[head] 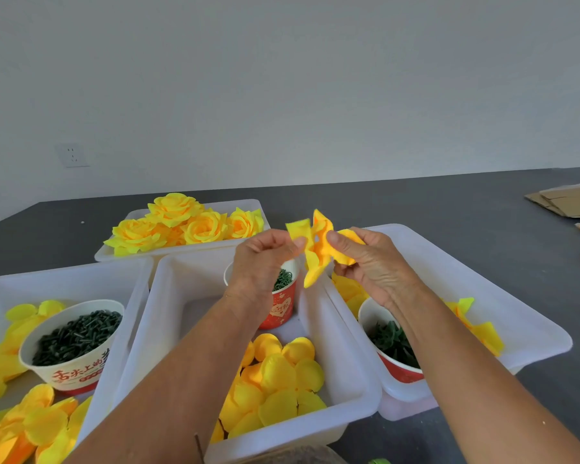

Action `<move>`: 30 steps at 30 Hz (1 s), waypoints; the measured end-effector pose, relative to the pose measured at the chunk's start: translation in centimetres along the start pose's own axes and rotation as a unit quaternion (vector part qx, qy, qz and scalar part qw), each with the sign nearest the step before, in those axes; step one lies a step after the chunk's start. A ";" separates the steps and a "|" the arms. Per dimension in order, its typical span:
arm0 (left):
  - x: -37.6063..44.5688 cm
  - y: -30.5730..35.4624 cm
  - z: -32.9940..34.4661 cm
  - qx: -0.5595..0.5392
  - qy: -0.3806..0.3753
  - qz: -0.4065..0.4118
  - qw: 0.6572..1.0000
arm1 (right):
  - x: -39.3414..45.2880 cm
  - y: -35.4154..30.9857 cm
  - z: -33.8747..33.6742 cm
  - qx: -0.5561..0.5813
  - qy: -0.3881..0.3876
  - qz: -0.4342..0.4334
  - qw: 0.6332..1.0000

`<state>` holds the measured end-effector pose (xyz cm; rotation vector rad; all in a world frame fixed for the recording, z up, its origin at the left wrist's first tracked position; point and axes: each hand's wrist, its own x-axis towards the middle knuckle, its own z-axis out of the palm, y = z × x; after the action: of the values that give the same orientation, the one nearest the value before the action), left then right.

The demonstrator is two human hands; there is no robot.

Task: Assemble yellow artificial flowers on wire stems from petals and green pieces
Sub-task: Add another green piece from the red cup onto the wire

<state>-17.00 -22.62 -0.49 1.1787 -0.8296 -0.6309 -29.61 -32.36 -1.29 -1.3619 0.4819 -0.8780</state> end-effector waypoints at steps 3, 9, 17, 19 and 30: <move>0.6 0.1 -0.8 -0.044 0.059 -0.013 0.997 | 0.0 0.0 -0.2 -0.010 0.002 -0.004 1.000; 1.0 -0.4 -0.8 -0.025 0.127 -0.067 0.989 | -0.2 0.3 0.0 -0.052 0.024 -0.005 0.998; 2.0 -0.6 -2.1 0.175 0.262 0.034 0.949 | 0.3 0.0 -0.8 -0.123 0.184 -0.073 0.972; 1.8 -0.7 -1.9 0.155 0.249 0.030 0.956 | 0.4 0.2 -0.9 -0.123 0.210 -0.061 0.968; 0.9 -0.7 -0.3 0.072 0.100 -0.057 0.991 | 1.7 1.4 -1.8 -0.203 0.244 0.053 0.947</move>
<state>-16.24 -23.33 -1.07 1.4038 -0.6482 -0.5421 -29.51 -34.86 -2.65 -1.4656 1.1599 -1.0668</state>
